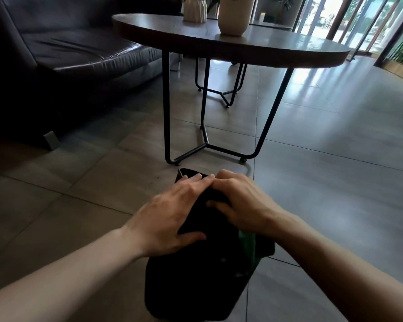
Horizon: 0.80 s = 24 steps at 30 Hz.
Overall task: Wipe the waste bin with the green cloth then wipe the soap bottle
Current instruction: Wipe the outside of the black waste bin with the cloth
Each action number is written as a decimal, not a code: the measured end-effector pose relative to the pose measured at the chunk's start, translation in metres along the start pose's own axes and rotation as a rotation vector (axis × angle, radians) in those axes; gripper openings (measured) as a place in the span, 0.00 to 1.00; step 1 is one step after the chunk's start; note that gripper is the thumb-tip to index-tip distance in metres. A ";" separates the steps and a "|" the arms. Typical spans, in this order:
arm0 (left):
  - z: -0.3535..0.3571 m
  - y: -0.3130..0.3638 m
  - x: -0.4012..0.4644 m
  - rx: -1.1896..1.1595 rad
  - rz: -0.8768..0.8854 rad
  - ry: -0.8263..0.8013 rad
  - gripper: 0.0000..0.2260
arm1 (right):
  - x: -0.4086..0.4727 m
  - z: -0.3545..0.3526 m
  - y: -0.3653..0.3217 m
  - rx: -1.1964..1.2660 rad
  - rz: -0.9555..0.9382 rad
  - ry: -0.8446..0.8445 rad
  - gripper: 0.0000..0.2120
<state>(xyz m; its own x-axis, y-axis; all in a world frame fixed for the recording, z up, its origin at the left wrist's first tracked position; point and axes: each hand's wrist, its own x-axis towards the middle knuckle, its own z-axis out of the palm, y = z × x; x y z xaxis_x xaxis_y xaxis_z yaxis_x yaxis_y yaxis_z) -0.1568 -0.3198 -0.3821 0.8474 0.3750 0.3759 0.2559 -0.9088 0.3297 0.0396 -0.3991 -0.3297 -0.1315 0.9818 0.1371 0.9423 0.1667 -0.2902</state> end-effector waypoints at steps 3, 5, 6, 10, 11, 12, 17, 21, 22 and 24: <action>0.009 -0.009 -0.003 -0.015 -0.090 0.019 0.48 | 0.001 0.013 -0.005 0.070 0.021 0.120 0.14; 0.009 -0.016 -0.004 0.007 -0.131 0.008 0.47 | -0.001 0.025 -0.009 0.104 0.017 0.233 0.16; 0.008 -0.018 -0.006 0.014 -0.147 0.007 0.47 | -0.003 0.032 -0.009 0.103 0.004 0.277 0.16; 0.009 -0.025 -0.008 0.005 -0.185 0.031 0.47 | -0.019 0.056 0.002 0.028 -0.060 0.312 0.31; 0.010 -0.026 -0.008 0.003 -0.192 0.041 0.47 | -0.025 0.062 0.006 -0.008 -0.082 0.281 0.37; 0.011 -0.028 -0.007 0.004 -0.196 0.051 0.46 | -0.030 0.066 0.011 -0.061 -0.111 0.251 0.42; 0.007 -0.039 -0.010 0.004 -0.291 0.075 0.48 | -0.051 0.086 0.036 -0.222 -0.227 0.301 0.28; 0.002 -0.045 -0.019 0.038 -0.335 0.089 0.46 | -0.060 0.110 0.037 -0.264 -0.258 0.294 0.19; 0.002 -0.047 -0.020 0.050 -0.322 0.092 0.46 | -0.062 0.116 0.036 -0.275 -0.261 0.303 0.19; 0.001 -0.051 -0.023 0.070 -0.296 0.094 0.45 | -0.063 0.128 0.033 -0.296 -0.264 0.331 0.21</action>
<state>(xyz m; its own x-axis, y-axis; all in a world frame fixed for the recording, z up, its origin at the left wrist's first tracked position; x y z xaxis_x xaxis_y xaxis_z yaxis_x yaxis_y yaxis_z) -0.1895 -0.2822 -0.4082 0.6855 0.6374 0.3518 0.5192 -0.7667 0.3776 0.0402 -0.4441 -0.4688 -0.3169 0.8205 0.4758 0.9434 0.3247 0.0684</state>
